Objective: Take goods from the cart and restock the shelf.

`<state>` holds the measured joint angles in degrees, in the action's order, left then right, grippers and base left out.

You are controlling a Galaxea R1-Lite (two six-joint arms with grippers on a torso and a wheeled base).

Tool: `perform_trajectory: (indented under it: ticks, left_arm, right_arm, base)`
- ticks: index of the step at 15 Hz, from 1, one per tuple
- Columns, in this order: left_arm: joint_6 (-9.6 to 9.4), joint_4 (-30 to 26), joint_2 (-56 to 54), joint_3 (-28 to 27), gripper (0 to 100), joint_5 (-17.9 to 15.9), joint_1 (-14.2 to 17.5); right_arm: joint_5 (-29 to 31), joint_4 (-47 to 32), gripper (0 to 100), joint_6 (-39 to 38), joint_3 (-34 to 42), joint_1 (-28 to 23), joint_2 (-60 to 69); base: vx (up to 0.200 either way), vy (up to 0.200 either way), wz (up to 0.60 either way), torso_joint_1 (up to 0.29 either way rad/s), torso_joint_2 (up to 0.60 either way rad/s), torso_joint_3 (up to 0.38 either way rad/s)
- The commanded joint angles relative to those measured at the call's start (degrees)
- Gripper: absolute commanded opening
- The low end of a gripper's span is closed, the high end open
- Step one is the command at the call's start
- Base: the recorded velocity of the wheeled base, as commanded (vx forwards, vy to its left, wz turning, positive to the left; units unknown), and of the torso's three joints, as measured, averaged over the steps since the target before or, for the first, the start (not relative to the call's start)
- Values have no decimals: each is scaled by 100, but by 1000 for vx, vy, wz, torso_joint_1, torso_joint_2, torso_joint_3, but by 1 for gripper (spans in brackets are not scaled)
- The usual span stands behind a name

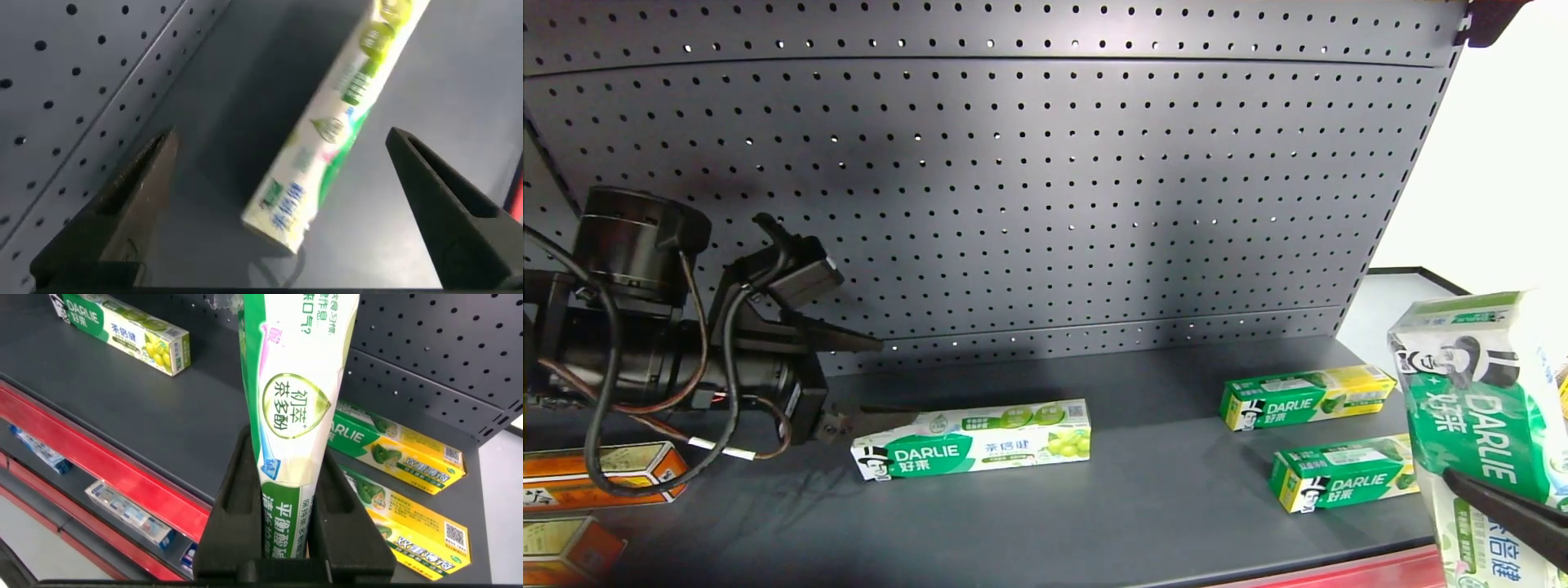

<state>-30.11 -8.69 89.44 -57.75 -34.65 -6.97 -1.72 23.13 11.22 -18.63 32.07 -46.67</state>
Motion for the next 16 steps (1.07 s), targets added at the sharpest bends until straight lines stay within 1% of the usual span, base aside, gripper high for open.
perform_trajectory:
  ticks: [1, 2, 3, 4, 5, 6, 7, 10, 11, 12, 14, 16]
  left_arm:
    - [-21, 17, -507, 563, 100, 37, 3]
    - [-48, 96, -674, 993, 100, 46, 21]
    - [-74, 289, -735, 1240, 100, 46, 3]
    - [-127, 342, -753, 1310, 100, 46, -15]
    - [-355, 359, -718, 1327, 100, 46, -50]
    - [-434, 368, -665, 1292, 100, 37, -76]
    - [-452, 412, -533, 1248, 100, 37, -173]
    - [-452, 623, -392, 1160, 100, 2, -182]
    - [-461, 632, -349, 1116, 100, -95, -182]
    - [-461, 693, -278, 1090, 100, -271, -190]
    - [-461, 1115, -58, 1002, 100, -578, -190]
    - [-478, 1168, 91, 818, 100, -868, -199]
  right_arm:
    - [-4, -1, 0, 3, 61, 1, 26]
    - [-4, -1, 0, 3, 114, 1, 35]
    - [-4, -1, 0, 3, 149, 1, 96]
    - [-4, -1, 0, 3, 166, 1, 114]
    - [-4, -1, 0, 3, 193, 1, 114]
    - [-4, -1, 0, 3, 193, 1, 123]
    - [-4, -1, 0, 12, 175, 9, 114]
    - [-4, -1, 0, 3, 175, 1, 123]
    - [-4, -1, 0, 3, 175, 1, 123]
    - [-4, -1, 0, 3, 158, 9, 114]
    - [-4, -1, 0, 3, 149, 9, 114]
    - [-4, -1, 0, 3, 149, 9, 114]
  base:
    - [0, 0, 0, 0, 0, 0]
    - [0, 0, 0, 0, 0, 0]
    - [0, 0, 0, 0, 0, 0]
    - [0, 0, 0, 0, 0, 0]
    - [0, 0, 0, 0, 0, 0]
    - [0, 0, 0, 0, 0, 0]
    - [0, 0, 0, 0, 0, 0]
    - [0, 0, 0, 0, 0, 0]
    - [0, 0, 0, 0, 0, 0]
    - [0, 0, 0, 0, 0, 0]
    - [0, 0, 0, 0, 0, 0]
    - [0, 0, 0, 0, 0, 0]
